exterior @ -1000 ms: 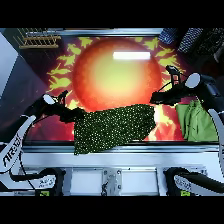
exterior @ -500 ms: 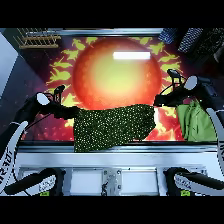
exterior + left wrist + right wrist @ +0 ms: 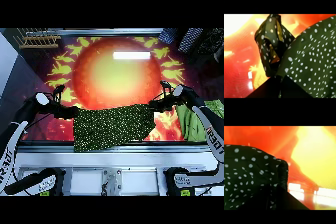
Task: Fold the clothes and pants, and hang the long-sleeved shirts on hangers.
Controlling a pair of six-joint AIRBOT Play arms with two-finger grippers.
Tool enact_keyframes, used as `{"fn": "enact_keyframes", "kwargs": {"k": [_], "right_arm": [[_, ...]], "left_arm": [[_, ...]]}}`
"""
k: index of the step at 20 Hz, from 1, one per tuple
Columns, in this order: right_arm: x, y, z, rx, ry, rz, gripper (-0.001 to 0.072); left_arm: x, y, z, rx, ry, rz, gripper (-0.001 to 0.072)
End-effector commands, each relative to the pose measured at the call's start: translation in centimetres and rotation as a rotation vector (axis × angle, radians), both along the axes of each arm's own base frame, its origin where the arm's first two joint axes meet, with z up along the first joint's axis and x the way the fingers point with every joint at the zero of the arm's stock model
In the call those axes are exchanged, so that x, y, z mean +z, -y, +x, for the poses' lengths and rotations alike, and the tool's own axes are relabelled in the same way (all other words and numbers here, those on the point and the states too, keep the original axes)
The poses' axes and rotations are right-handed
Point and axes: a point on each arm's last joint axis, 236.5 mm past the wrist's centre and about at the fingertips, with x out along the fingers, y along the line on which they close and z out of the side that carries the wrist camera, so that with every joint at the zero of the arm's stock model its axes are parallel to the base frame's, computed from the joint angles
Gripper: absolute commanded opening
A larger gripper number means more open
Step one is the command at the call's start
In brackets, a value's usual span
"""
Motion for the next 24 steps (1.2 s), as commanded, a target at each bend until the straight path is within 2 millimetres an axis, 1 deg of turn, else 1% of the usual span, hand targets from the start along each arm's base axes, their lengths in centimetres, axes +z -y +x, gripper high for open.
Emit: {"fn": "enact_keyframes", "kwargs": {"k": [1,2,3,4,5,6,7,8,9,10,11,12,13,14,15,16,17,18,20,22,24], "right_arm": [[1.4,-0.6,1.7,0.003,0.079,0.028,0.0007],[3.5,-0.2,2.7,0.018,0.137,0.013,0.0006],[6.5,0.1,3.8,0.042,0.216,-0.012,0.0005],[10.6,0.5,4.9,0.064,0.311,-0.038,0.0006],[15.4,0.8,5.5,0.078,0.414,-0.061,0.0006],[20.6,0.8,5.8,0.086,0.532,-0.075,0.0006],[25.4,0.8,5.5,0.081,0.64,-0.082,0.0006],[29.7,0.8,4.6,0.078,0.736,-0.087,0.0006],[33.6,0.8,3.3,0.073,0.828,-0.092,0.0006],[36.6,0.8,1.8,0.069,0.901,-0.096,0.0005],[39.0,0.8,0.1,0.067,0.96,-0.099,0.0006],[40.5,0.7,-1.3,0.068,0.996,-0.1,0.0006],[41.6,0.6,-2.7,0.072,1.019,-0.101,0.0005],[41.8,0.5,-3.8,0.082,1.016,-0.102,0.0005],[41.4,0.4,-4.7,0.091,0.987,-0.097,0.0006],[40.3,0.2,-5.6,0.095,0.933,-0.085,0.0005],[38.7,-0.1,-6.3,0.101,0.864,-0.073,0.0006],[36.6,-0.2,-7.0,0.104,0.781,-0.06,0.0005],[30.9,-0.4,-8.6,0.102,0.577,-0.035,0.0005],[25.0,-0.5,-9.4,0.063,0.42,-0.01,0.0005],[19.6,-0.3,-9.7,0.028,0.323,-0.002,0.0006]], "left_arm": [[2.5,-0.1,2.1,0.004,0.078,-0.001,0.0002],[4.9,-0.1,3.4,0.003,0.142,-0.003,0.0002],[8.1,-0.3,4.9,0.008,0.226,-0.006,0.0002],[12.3,-0.5,6.2,0.012,0.33,-0.007,0.0002],[16.9,-0.8,7.0,0.018,0.441,-0.007,0.0002],[21.3,-1.1,7.3,0.023,0.544,-0.005,0.0002],[25.8,-1.4,7.0,0.028,0.651,-0.003,0.0002],[29.8,-1.4,6.2,0.029,0.75,-0.002,0.0002],[32.9,-1.3,5.1,0.027,0.827,-0.002,0.0002],[35.7,-1.3,3.7,0.027,0.897,-0.002,0.0002],[37.6,-1.3,2.5,0.027,0.947,-0.002,0.0002],[39.0,-1.3,1.2,0.028,0.99,-0.002,0.0002],[39.7,-1.3,0.2,0.028,1.015,-0.002,0.0002],[39.6,-1.2,-0.7,0.031,1.018,-0.004,0.0002],[38.6,-1.2,-1.3,0.042,0.998,-0.013,0.0002],[37.0,-1.2,-1.8,0.055,0.955,-0.024,0.0002],[34.6,-1.1,-2.3,0.07,0.889,-0.038,0.0002],[32.1,-1.0,-2.8,0.082,0.814,-0.049,0.0002],[25.6,-0.7,-4.1,0.111,0.621,-0.068,0.0002],[19.1,-0.6,-5.2,0.112,0.432,-0.064,0.0002],[13.3,-0.7,-5.4,0.127,0.284,-0.056,0.0002]]}}
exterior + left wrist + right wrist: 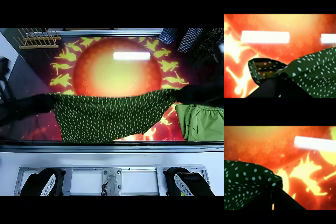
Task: Fold the clothes and pants, and hang the long-sleeved shirts on hangers.
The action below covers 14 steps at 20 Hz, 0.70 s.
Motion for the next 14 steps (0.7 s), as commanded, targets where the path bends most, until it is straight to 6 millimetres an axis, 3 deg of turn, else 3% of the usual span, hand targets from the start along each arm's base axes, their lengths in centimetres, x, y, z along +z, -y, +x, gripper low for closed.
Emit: {"fn": "enact_keyframes", "kwargs": {"k": [1,2,3,4,5,8,12,14], "right_arm": [[-9.1,0.1,-1.7,-0.054,-0.213,0.03,0.0005],[-10.9,0.2,-1.4,-0.069,-0.231,0.033,0.0006],[-12.1,0.3,-1.2,-0.079,-0.246,0.034,0.0006],[-12.8,0.3,-1.0,-0.082,-0.26,0.033,0.0006],[-13.2,0.3,-0.8,-0.083,-0.271,0.037,0.0006],[-13.5,0.3,-0.6,-0.085,-0.275,0.036,0.0006],[-13.5,0.3,-0.6,-0.085,-0.275,0.037,0.0006],[-13.5,0.3,-0.6,-0.085,-0.275,0.037,0.0006]], "left_arm": [[-9.7,-0.2,-1.0,0.035,-0.248,-0.018,0.0002],[-11.4,-0.5,0.2,0.057,-0.256,-0.017,0.0002],[-12.6,-0.9,1.6,0.084,-0.252,-0.015,0.0079],[-13.2,-1.1,2.9,0.103,-0.246,-0.017,0.0418],[-13.5,-1.1,3.7,0.105,-0.255,-0.016,0.0575],[-14.8,-0.8,3.6,0.067,-0.341,-0.006,0.0549],[-20.3,-1.0,1.3,0.083,-0.472,-0.001,0.0549],[-22.3,0.2,1.1,0.083,-0.509,-0.046,0.0549]]}}
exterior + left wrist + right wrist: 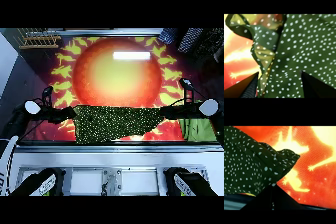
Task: Fold the clothes and pants, and hang the long-sleeved shirts on hangers.
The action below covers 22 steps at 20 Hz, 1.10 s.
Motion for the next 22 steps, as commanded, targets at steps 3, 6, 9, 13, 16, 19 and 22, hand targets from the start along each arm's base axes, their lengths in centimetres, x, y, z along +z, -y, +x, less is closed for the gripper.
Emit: {"fn": "enact_keyframes", "kwargs": {"k": [3,6,9,13,16,19,22], "right_arm": [[-0.2,0.0,0.0,-0.001,-0.001,0.001,0.0006],[-0.2,0.0,0.0,-0.001,-0.001,0.001,0.0006],[-0.2,0.0,0.0,-0.001,-0.001,0.001,0.0007],[-0.2,0.0,0.1,-0.001,-0.001,0.0,0.0006],[-0.3,0.0,0.1,-0.001,-0.004,0.0,0.0006],[-0.3,0.0,0.2,-0.004,-0.002,0.001,0.0006],[-0.6,0.0,0.3,-0.003,-0.009,0.001,0.0007]], "left_arm": [[-3.9,3.2,1.4,-0.023,-0.02,-0.086,0.0549],[-3.9,3.7,4.9,-0.031,0.021,-0.076,0.0548],[-4.5,4.0,7.4,-0.05,0.0,-0.076,0.0549],[-5.5,4.8,7.9,-0.086,-0.076,-0.1,0.0548],[-4.9,4.9,8.1,-0.094,-0.071,-0.104,0.0546],[-3.6,4.9,8.4,-0.119,-0.029,-0.097,0.0114],[-3.6,4.8,8.4,-0.125,-0.025,-0.094,0.0119]]}}
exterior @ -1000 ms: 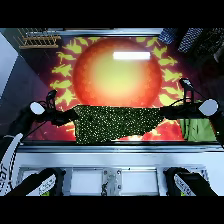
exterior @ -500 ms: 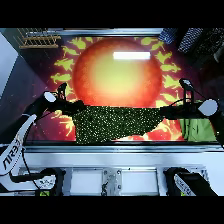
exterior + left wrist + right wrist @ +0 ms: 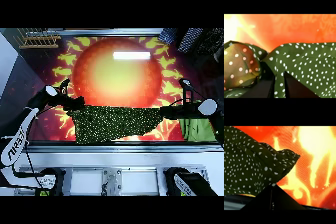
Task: Fold the clothes and pants, and hang the long-sleeved shirts on hangers.
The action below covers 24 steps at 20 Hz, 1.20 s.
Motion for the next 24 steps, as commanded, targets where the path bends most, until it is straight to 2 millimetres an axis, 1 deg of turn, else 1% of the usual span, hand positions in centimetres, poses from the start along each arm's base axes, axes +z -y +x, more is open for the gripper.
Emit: {"fn": "enact_keyframes", "kwargs": {"k": [1,5,8,9,10,11,12,13,14,15,16,17,18,19,20,21,22,24], "right_arm": [[-0.2,-0.1,0.1,0.0,-0.005,0.005,0.0007],[-0.2,-0.2,0.1,-0.001,-0.006,0.008,0.0007],[-0.2,-0.2,0.1,-0.001,-0.007,0.008,0.0006],[-0.3,-0.2,0.1,-0.001,-0.007,0.007,0.0006],[-0.1,-0.1,0.5,-0.004,0.012,0.005,0.0006],[0.5,0.1,1.2,-0.011,0.045,-0.001,0.0006],[1.8,0.4,2.0,-0.009,0.091,-0.014,0.0005],[3.9,0.6,2.9,0.006,0.148,-0.03,0.0006],[6.8,0.6,4.0,0.029,0.228,-0.044,0.0006],[10.2,0.6,4.9,0.044,0.315,-0.055,0.0006],[14.2,0.5,5.5,0.048,0.411,-0.06,0.0006],[17.9,0.5,5.7,0.045,0.498,-0.063,0.0006],[21.7,0.5,5.6,0.043,0.584,-0.067,0.0006],[25.0,0.5,5.1,0.041,0.662,-0.069,0.0006],[27.7,0.5,4.4,0.038,0.726,-0.071,0.0006],[30.1,0.5,3.5,0.037,0.785,-0.074,0.0006],[32.0,0.5,2.6,0.032,0.836,-0.075,0.0006],[35.0,0.6,0.9,0.017,0.936,-0.074,0.0006]], "left_arm": [[-0.1,0.0,0.0,-0.014,0.001,0.002,0.0119],[-1.4,0.1,-0.4,-0.013,-0.035,0.002,0.0119],[-1.9,0.2,-0.7,-0.012,-0.057,-0.002,0.0114],[-1.9,0.2,-0.6,-0.009,-0.056,-0.008,0.0015],[-1.6,0.2,-0.5,-0.009,-0.048,-0.007,0.0002],[-0.7,0.1,0.0,-0.004,-0.021,-0.008,0.0001],[1.5,-0.4,1.1,0.008,0.036,-0.012,0.0001],[4.7,-1.1,2.7,0.024,0.12,-0.012,0.0001],[9.3,-2.0,4.4,0.044,0.234,-0.014,0.0001],[14.4,-2.8,5.5,0.056,0.348,-0.014,0.0001],[19.9,-3.7,6.0,0.069,0.471,-0.01,0.0002],[25.9,-4.5,5.9,0.085,0.607,-0.002,0.0002],[31.5,-5.3,5.1,0.101,0.736,0.007,0.0002],[36.5,-5.9,3.7,0.12,0.856,0.018,0.0002],[40.6,-6.3,1.9,0.131,0.952,0.029,0.0002],[44.0,-6.5,0.0,0.139,1.035,0.038,0.0002],[47.2,-6.6,-2.2,0.143,1.117,0.046,0.0002],[51.9,-6.3,-6.2,0.143,1.246,0.061,0.0002]]}}
